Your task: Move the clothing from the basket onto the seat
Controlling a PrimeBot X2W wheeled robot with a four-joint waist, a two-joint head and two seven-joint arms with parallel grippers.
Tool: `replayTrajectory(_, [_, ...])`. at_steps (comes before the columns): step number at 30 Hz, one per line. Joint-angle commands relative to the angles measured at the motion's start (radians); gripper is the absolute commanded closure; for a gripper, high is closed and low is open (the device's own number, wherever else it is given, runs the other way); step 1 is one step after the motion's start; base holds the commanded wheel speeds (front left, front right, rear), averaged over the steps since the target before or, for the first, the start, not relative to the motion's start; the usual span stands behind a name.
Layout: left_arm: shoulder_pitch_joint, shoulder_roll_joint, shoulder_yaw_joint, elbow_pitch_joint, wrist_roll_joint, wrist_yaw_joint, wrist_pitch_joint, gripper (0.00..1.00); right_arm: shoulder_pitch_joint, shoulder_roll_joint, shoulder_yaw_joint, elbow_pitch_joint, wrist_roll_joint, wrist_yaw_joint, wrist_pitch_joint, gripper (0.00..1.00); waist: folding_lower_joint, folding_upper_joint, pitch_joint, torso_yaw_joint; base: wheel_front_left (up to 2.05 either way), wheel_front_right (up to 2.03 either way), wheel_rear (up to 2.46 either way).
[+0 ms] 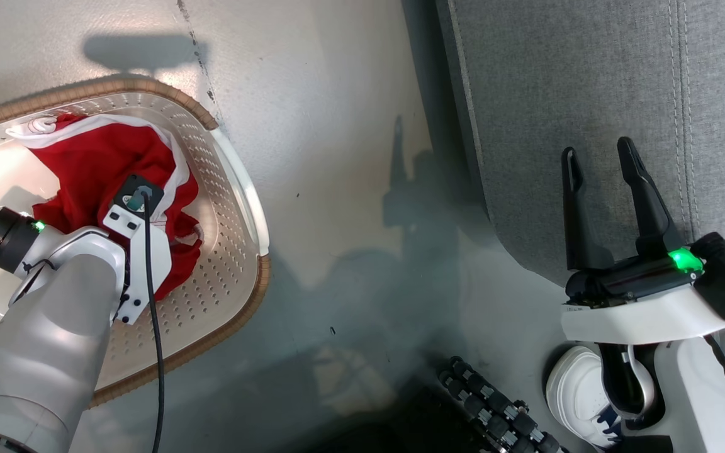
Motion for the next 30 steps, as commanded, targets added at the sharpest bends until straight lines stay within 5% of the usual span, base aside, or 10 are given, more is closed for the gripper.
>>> replayTrajectory(1, [-0.009,0.011,-0.001,0.002,0.000,0.013,-0.010,1.00,-0.013,-0.002,-0.001,0.002,-0.002,0.000,-0.003,0.00,0.0000,0.0000,-0.002,-0.002,0.00,0.00,0.00])
replayTrajectory(13, [0.008,0.003,0.023,0.001,-0.050,0.028,-0.122,1.00,-0.081,-0.001,0.013,0.019,-0.017,0.000,-0.003,0.00,0.0000,0.0000,-0.062,-0.005,0.00,0.00,0.00])
replayTrajectory(30, [0.124,-0.135,0.051,0.001,-0.134,0.001,-0.334,1.00,-0.025,-0.051,-0.039,0.061,-0.089,0.000,-0.003,0.00,0.0000,0.0000,-0.374,0.155,0.00,0.00,0.00])
